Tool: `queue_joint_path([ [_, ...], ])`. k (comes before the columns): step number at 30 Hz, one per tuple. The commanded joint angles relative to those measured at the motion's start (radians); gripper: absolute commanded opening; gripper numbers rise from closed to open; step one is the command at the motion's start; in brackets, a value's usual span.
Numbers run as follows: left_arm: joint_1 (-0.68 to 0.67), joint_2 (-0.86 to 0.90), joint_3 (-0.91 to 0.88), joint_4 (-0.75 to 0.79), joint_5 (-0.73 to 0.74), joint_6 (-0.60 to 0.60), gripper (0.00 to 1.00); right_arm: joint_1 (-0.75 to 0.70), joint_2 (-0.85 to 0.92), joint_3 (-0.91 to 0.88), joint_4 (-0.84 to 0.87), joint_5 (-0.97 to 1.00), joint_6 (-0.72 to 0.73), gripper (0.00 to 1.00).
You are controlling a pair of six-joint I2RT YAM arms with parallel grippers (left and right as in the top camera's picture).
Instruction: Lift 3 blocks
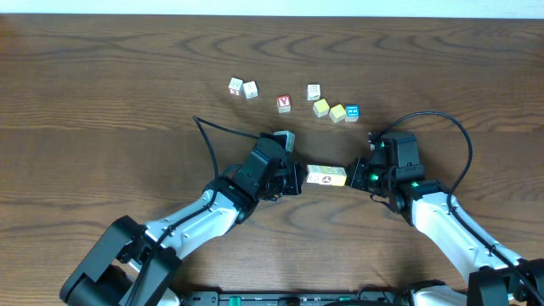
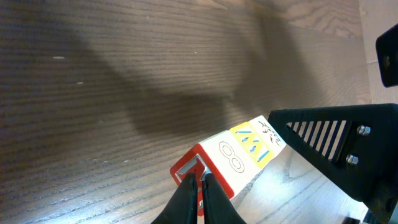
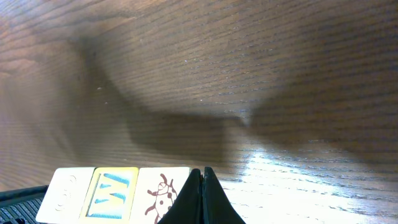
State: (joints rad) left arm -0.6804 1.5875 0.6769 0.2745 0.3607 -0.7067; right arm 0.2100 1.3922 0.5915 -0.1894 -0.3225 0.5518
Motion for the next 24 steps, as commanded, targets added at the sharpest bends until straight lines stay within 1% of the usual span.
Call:
queue_joint_path([
  [1,-0.013,-0.014,0.021,0.018,0.074,-0.006,0.07,0.014,-0.016,0.011,0.013,-0.163,0.02,0.01],
  [16,-0.013,-0.015,0.021,0.019,0.077,-0.022,0.07,0.014,-0.035,0.018,0.022,-0.197,0.02,0.01],
  [24,-0.013,-0.015,0.021,0.035,0.096,-0.058,0.07,0.014,-0.057,0.018,0.021,-0.203,0.02,0.01],
])
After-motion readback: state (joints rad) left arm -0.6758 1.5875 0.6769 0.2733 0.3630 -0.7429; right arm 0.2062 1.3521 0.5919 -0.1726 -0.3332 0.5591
